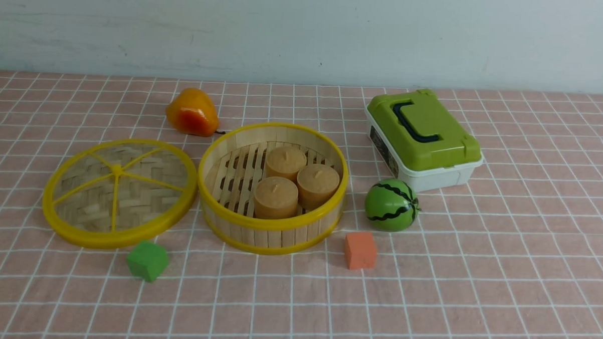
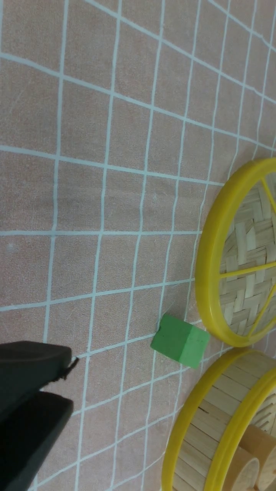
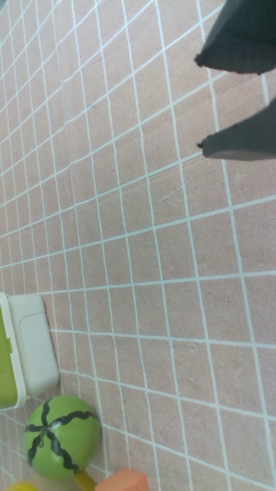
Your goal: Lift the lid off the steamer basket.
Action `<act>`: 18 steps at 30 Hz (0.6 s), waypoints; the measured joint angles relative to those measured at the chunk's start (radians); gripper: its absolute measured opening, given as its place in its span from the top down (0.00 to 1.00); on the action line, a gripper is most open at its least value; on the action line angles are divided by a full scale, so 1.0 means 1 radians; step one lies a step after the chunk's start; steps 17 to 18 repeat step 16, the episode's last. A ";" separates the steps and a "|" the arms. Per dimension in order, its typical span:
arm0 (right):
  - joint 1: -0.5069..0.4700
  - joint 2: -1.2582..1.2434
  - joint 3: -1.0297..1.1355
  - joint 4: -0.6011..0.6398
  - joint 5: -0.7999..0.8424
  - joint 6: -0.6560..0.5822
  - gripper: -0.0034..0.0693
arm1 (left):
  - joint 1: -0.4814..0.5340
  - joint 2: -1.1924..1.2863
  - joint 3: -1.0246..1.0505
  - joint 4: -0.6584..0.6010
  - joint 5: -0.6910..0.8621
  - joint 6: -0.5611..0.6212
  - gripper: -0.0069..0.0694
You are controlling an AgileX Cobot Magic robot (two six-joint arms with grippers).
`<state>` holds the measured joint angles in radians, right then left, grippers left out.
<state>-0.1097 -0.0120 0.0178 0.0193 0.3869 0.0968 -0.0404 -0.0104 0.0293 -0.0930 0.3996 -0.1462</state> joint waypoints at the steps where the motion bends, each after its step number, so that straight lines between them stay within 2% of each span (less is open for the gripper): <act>1: 0.000 0.000 0.000 0.000 0.000 0.000 0.62 | 0.000 0.000 0.000 0.000 0.000 0.000 0.76; 18: 0.000 0.000 0.000 0.000 0.000 0.000 0.62 | 0.000 0.000 0.000 0.000 0.000 0.000 0.76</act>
